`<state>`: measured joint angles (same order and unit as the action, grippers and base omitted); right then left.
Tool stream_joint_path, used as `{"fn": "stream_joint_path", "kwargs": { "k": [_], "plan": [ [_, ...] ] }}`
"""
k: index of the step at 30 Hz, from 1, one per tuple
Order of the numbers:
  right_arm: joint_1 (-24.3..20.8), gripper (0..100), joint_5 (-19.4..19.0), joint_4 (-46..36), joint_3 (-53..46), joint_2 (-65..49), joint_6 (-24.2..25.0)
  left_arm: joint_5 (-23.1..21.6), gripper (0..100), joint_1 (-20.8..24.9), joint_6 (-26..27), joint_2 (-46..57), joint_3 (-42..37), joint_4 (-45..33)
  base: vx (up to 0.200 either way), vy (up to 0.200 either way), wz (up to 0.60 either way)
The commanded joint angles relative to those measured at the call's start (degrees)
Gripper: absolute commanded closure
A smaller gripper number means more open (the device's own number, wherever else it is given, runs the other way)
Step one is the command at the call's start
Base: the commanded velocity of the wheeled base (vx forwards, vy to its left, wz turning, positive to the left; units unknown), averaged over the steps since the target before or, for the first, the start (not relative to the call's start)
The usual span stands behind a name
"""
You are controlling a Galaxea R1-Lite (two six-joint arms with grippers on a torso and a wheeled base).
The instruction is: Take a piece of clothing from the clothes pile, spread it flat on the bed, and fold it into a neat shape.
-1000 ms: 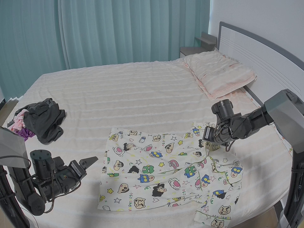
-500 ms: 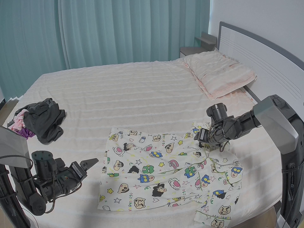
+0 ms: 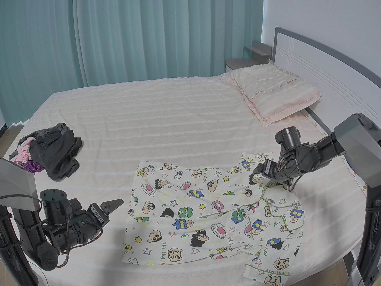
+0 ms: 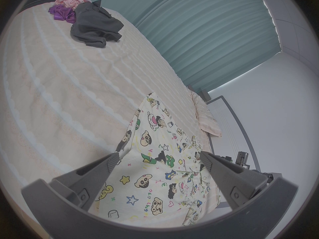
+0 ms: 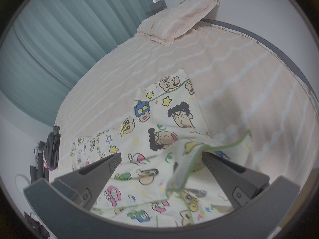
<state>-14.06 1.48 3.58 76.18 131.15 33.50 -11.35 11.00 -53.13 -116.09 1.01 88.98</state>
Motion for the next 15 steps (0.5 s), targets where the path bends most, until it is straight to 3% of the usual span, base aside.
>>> {"fn": "stream_joint_path", "kwargs": {
  "k": [1,7,15],
  "plan": [
    [1.58,0,-1.3,0.2,-4.9,-5.81,-2.21,0.01,0,-0.01,-0.05,-0.1,-0.92,0.76,0.0,0.0,0.0],
    [3.25,0,-2.35,0.55,-8.15,-7.04,-5.55,0.01,0,0.08,0.04,-0.1,-0.92,0.76,0.0,0.0,0.0],
    [1.66,0,-2.79,1.51,-3.05,-1.07,-4.58,0.01,0,0.08,0.04,-0.1,-0.92,0.76,0.0,0.0,0.0]
  ]
}}
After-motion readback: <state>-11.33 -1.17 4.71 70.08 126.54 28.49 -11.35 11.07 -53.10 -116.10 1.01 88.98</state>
